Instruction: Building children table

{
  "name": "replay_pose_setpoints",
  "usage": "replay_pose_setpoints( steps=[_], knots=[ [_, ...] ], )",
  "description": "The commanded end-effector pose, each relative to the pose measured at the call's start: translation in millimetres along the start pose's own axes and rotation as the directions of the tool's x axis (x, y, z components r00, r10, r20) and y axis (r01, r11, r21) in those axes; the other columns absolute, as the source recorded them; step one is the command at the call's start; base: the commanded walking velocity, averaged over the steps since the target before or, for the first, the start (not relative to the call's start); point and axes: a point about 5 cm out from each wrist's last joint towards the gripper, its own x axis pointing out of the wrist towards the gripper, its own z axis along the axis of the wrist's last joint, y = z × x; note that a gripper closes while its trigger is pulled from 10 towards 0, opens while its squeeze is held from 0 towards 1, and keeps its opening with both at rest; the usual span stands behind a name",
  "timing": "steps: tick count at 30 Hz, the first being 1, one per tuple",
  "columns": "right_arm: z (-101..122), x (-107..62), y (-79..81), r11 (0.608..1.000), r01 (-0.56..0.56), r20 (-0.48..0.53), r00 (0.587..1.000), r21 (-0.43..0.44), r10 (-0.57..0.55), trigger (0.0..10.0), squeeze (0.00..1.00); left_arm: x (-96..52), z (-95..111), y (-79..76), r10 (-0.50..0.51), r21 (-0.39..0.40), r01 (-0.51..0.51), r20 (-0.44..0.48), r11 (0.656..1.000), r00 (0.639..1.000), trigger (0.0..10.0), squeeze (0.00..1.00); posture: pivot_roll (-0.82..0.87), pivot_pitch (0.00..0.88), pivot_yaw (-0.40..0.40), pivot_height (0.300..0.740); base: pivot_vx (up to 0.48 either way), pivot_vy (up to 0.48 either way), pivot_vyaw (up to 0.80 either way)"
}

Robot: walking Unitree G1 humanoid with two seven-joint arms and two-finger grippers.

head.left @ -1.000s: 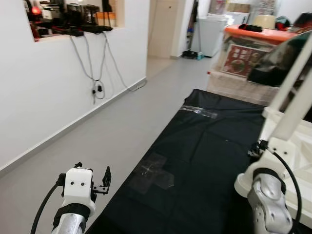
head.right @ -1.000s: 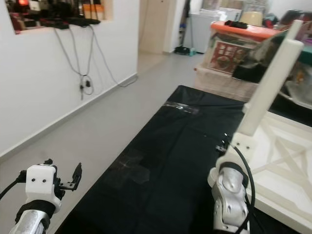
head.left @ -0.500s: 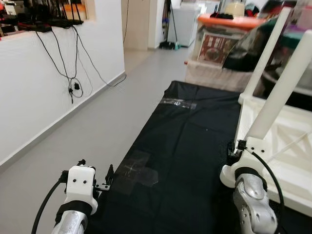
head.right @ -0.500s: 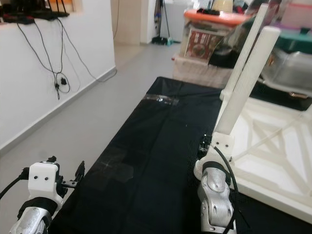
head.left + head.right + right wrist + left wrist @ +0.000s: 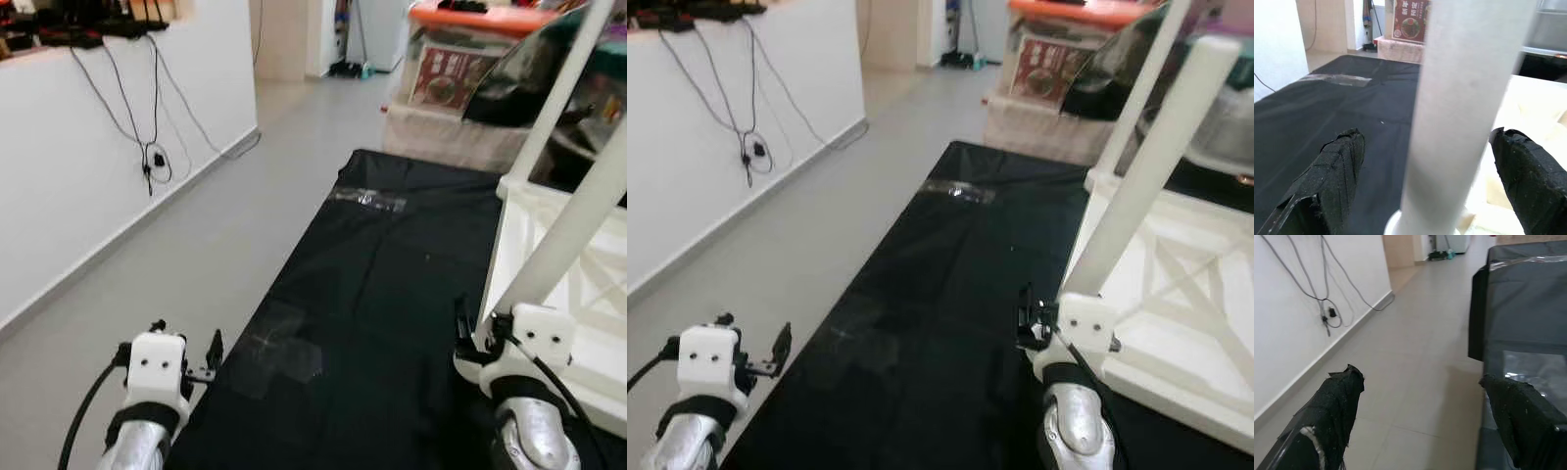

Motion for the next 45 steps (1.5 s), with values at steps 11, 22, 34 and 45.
replay_pose_setpoints(
  steps=[11,22,34,45],
  knots=[
    [11,-12.7,20.3,0.982,-0.181,-0.005,0.984,-0.053,0.181,10.0,0.57,-1.3,-5,2.1,0.014,-0.003,-0.015,-0.016,1.000,1.000,10.0,0.00,0.07,0.000,-0.045,0.740,0.000,0.000,-0.41],
    [-4,-13.1,15.6,0.985,-0.149,-0.091,0.986,-0.085,0.141,10.0,0.00,-0.6,-5,4.6,0.021,0.001,-0.021,-0.013,1.000,1.000,10.0,0.00,0.08,0.000,-0.044,0.740,0.000,0.000,-0.80],
    [-12,-7.7,6.2,0.993,-0.111,-0.146,0.984,-0.036,0.104,10.0,0.00,0.9,-2,2.6,0.005,-0.007,-0.005,-0.005,1.000,1.000,10.0,0.00,0.09,0.000,-0.036,0.740,0.000,0.000,-0.53],
    [-24,3.3,15.0,0.990,-0.141,-0.231,0.963,0.016,0.140,10.0,0.00,1.5,0,3.8,0.011,-0.016,-0.011,-0.001,1.000,1.000,10.0,0.00,0.08,0.000,-0.038,0.740,-0.331,0.000,0.00]
  ],
)
